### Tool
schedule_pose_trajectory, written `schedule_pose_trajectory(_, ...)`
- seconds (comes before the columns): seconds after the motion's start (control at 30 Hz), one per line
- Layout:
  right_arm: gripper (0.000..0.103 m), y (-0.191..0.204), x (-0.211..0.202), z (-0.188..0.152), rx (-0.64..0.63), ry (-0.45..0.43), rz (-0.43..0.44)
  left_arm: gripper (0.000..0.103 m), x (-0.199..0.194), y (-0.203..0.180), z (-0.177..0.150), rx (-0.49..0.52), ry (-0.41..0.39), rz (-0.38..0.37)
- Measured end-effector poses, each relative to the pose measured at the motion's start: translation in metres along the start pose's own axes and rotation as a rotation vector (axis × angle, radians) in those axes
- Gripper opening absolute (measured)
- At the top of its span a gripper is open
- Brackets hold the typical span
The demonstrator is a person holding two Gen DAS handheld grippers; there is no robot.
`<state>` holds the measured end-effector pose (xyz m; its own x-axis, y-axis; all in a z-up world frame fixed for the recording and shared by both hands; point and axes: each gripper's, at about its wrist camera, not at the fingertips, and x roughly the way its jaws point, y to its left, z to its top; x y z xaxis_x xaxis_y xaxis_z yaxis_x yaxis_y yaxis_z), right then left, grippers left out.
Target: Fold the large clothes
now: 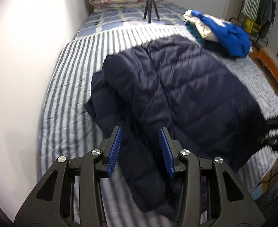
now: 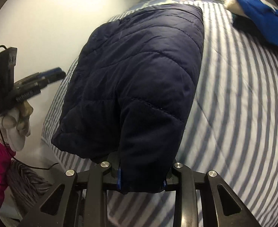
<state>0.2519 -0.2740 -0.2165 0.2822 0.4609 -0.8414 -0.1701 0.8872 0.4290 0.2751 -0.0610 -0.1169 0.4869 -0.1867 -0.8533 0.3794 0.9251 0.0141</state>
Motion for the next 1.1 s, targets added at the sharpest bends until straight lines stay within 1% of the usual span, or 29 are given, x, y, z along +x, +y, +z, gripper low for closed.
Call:
schedule_pose_trajectory(0.07, 0.029, -0.002, -0.001, -0.010, -0.013, 0.008, -0.032, 0.042, -0.007, -0.007, 0.002, -0.034, -0.019, -0.033)
schedule_pose_trajectory(0.13, 0.032, -0.002, -0.005, -0.013, -0.027, 0.011, -0.063, 0.042, -0.007, -0.006, 0.009, -0.098, -0.046, -0.060)
schedule_pose_trajectory(0.2, 0.043, -0.001, -0.008, -0.010, -0.030, 0.016, -0.090, 0.043, 0.001, -0.006, 0.012, -0.116, -0.033, -0.067)
schedule_pose_trajectory(0.27, 0.047, 0.001, -0.023, -0.011, -0.037, -0.005, -0.119, 0.042, 0.012, -0.009, 0.018, -0.116, -0.031, -0.052)
schedule_pose_trajectory(0.37, 0.049, 0.001, -0.053, -0.021, -0.048, -0.095, -0.120, 0.042, 0.020, -0.004, 0.024, -0.123, -0.051, -0.041)
schedule_pose_trajectory(0.4, 0.049, 0.000, -0.063, -0.020, -0.056, -0.147, -0.132, 0.042, 0.024, -0.003, 0.026, -0.126, -0.056, -0.043)
schedule_pose_trajectory(0.43, 0.049, 0.001, -0.073, -0.016, -0.071, -0.213, -0.144, 0.042, 0.029, -0.001, 0.028, -0.130, -0.054, -0.042)
schedule_pose_trajectory(0.5, 0.049, 0.005, -0.076, -0.003, -0.087, -0.306, -0.153, 0.042, 0.043, 0.001, 0.030, -0.128, -0.041, -0.031)
schedule_pose_trajectory(0.57, 0.049, 0.014, -0.070, 0.013, -0.109, -0.366, -0.150, 0.042, 0.058, 0.003, 0.032, -0.127, -0.023, -0.006)
schedule_pose_trajectory(0.6, 0.049, 0.017, -0.064, 0.021, -0.122, -0.369, -0.157, 0.042, 0.064, 0.004, 0.033, -0.126, -0.019, 0.004)
schedule_pose_trajectory(0.63, 0.049, 0.017, -0.052, 0.031, -0.127, -0.352, -0.168, 0.043, 0.074, 0.007, 0.035, -0.132, -0.011, 0.019)
schedule_pose_trajectory(0.7, 0.045, 0.014, -0.026, 0.044, -0.107, -0.311, -0.152, 0.043, 0.086, 0.010, 0.037, -0.140, -0.001, 0.037)
schedule_pose_trajectory(0.73, 0.045, 0.011, -0.018, 0.047, -0.098, -0.286, -0.142, 0.043, 0.094, 0.013, 0.040, -0.145, 0.005, 0.047)
schedule_pose_trajectory(0.77, 0.045, 0.010, -0.009, 0.049, -0.094, -0.267, -0.145, 0.046, 0.099, 0.016, 0.042, -0.145, 0.007, 0.058)
schedule_pose_trajectory(0.83, 0.045, 0.011, 0.008, 0.052, -0.107, -0.241, -0.172, 0.047, 0.109, 0.021, 0.045, -0.128, 0.009, 0.084)
schedule_pose_trajectory(0.87, 0.045, 0.010, 0.015, 0.053, -0.121, -0.221, -0.182, 0.050, 0.114, 0.024, 0.045, -0.124, 0.013, 0.095)
schedule_pose_trajectory(0.9, 0.045, 0.010, 0.022, 0.054, -0.136, -0.201, -0.197, 0.050, 0.118, 0.027, 0.045, -0.130, 0.016, 0.095)
schedule_pose_trajectory(0.93, 0.045, 0.009, 0.031, 0.054, -0.151, -0.175, -0.216, 0.053, 0.123, 0.033, 0.045, -0.156, 0.022, 0.081)
schedule_pose_trajectory(0.97, 0.045, 0.007, 0.036, 0.053, -0.161, -0.160, -0.230, 0.057, 0.126, 0.039, 0.045, -0.184, 0.027, 0.062)
schedule_pose_trajectory(1.0, 0.045, 0.004, 0.041, 0.049, -0.166, -0.154, -0.236, 0.058, 0.129, 0.048, 0.043, -0.230, 0.033, 0.034)
schedule_pose_trajectory(1.07, 0.045, 0.002, 0.038, 0.045, -0.171, -0.155, -0.232, 0.058, 0.125, 0.055, 0.043, -0.266, 0.035, 0.008)
schedule_pose_trajectory(1.1, 0.045, 0.001, 0.031, 0.045, -0.163, -0.160, -0.213, 0.057, 0.118, 0.059, 0.043, -0.280, 0.021, 0.001)
